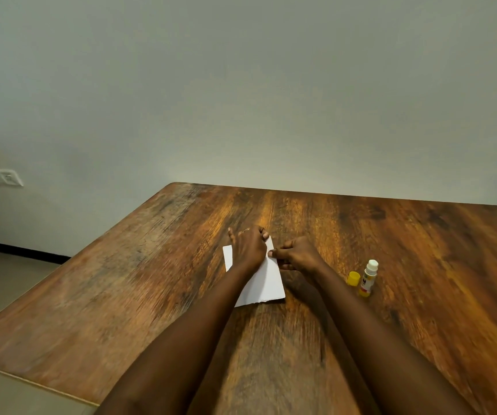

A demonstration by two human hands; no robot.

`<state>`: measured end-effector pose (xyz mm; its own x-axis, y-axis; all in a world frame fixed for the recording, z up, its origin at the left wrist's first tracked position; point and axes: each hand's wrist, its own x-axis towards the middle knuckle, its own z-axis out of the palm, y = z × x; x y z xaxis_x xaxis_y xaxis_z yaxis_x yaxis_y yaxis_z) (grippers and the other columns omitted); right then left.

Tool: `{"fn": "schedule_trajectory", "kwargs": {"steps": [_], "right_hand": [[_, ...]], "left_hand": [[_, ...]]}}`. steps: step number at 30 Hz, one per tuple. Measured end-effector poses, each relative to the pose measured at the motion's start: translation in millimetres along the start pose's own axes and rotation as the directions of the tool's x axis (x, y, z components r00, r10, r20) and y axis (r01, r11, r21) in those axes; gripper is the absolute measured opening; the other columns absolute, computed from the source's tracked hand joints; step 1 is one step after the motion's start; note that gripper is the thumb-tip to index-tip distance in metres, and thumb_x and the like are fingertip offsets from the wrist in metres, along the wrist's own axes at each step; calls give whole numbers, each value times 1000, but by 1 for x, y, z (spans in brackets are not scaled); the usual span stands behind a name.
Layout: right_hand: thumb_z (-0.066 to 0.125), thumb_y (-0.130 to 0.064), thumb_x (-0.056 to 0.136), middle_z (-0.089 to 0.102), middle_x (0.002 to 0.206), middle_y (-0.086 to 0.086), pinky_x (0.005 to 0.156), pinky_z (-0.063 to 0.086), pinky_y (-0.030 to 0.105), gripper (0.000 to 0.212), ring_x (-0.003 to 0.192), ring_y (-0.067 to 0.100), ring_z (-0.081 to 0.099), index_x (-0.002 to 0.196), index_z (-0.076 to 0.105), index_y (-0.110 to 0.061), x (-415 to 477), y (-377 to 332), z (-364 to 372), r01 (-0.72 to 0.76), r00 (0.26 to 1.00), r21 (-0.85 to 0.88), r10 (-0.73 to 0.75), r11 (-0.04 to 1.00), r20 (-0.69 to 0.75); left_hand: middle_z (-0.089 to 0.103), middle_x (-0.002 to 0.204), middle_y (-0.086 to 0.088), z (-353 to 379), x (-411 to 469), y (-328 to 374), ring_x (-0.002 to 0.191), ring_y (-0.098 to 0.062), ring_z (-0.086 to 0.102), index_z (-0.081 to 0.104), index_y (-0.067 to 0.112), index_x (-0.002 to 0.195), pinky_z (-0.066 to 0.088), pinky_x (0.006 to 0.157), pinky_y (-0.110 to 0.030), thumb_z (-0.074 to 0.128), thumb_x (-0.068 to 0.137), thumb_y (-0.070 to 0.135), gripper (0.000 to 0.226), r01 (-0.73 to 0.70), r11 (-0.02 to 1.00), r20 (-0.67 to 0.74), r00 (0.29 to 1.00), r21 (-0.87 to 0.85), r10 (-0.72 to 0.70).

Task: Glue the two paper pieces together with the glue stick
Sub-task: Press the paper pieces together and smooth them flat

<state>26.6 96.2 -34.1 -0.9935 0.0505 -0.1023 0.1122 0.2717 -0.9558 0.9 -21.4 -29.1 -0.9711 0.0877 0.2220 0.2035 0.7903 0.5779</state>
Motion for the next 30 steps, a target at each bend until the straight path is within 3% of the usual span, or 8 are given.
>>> {"fn": "schedule_trajectory", "kwargs": {"steps": [4,7,13,16,19,25,27,30], "right_hand": [[68,-3,81,65,80,19,61,51,26,20,69,17,63,64,59,-1,-3,1,1,-9,1000,-48,10,999,28],[66,-1,82,62,71,8,61,49,27,25,67,17,62,59,57,-6,-6,4,2,-16,999,-54,18,998,40],[65,-2,83,60,70,5,43,46,14,21,63,12,59,63,60,-8,-13,9,0,-32,998,-39,34,999,48],[65,-2,83,62,74,8,49,48,19,8,64,15,61,78,64,3,-12,11,-3,-48,998,-4,48,999,44],[66,-3,83,63,74,9,50,49,21,24,62,15,62,98,61,15,-11,15,-4,-81,997,57,79,995,26],[65,-2,83,64,79,12,56,47,27,19,65,18,60,97,63,11,-11,18,-1,-103,994,197,108,975,-13],[63,-2,85,64,80,11,57,49,25,16,68,17,60,97,63,8,-9,16,-1,-86,994,200,97,976,-44],[61,-1,86,64,86,14,58,50,22,5,70,16,61,87,63,4,-5,12,-2,-40,998,144,48,989,-51]], "left_hand": [[66,109,-16,0,5,-6,114,-32,55,56,7,94,-1,118,-51,32,97,3,25,88,988,-55,994,-126,-96],[67,106,-17,1,9,-12,109,-33,56,50,10,87,4,119,-52,33,99,6,21,155,964,-89,980,-216,-177],[64,116,-17,-3,14,-13,118,-32,53,57,2,111,8,117,-43,35,100,13,27,356,878,-120,904,-320,-410],[61,121,-18,-6,16,-15,120,-33,52,55,2,115,14,115,-43,38,101,18,27,441,814,-82,860,-379,-504],[59,123,-20,-7,16,-17,121,-36,51,54,2,116,17,116,-48,37,101,19,28,494,751,-39,824,-437,-565],[55,125,-20,-14,10,-19,118,-35,51,50,0,121,38,107,-45,34,101,17,30,544,635,27,771,-549,-636],[54,129,-19,-15,7,-17,124,-35,46,51,2,123,30,112,-48,36,100,11,29,550,671,4,775,-497,-632],[42,143,-16,-14,4,-13,141,-37,26,46,15,131,-2,116,-56,40,98,11,35,456,840,-80,864,-293,-497]]}}
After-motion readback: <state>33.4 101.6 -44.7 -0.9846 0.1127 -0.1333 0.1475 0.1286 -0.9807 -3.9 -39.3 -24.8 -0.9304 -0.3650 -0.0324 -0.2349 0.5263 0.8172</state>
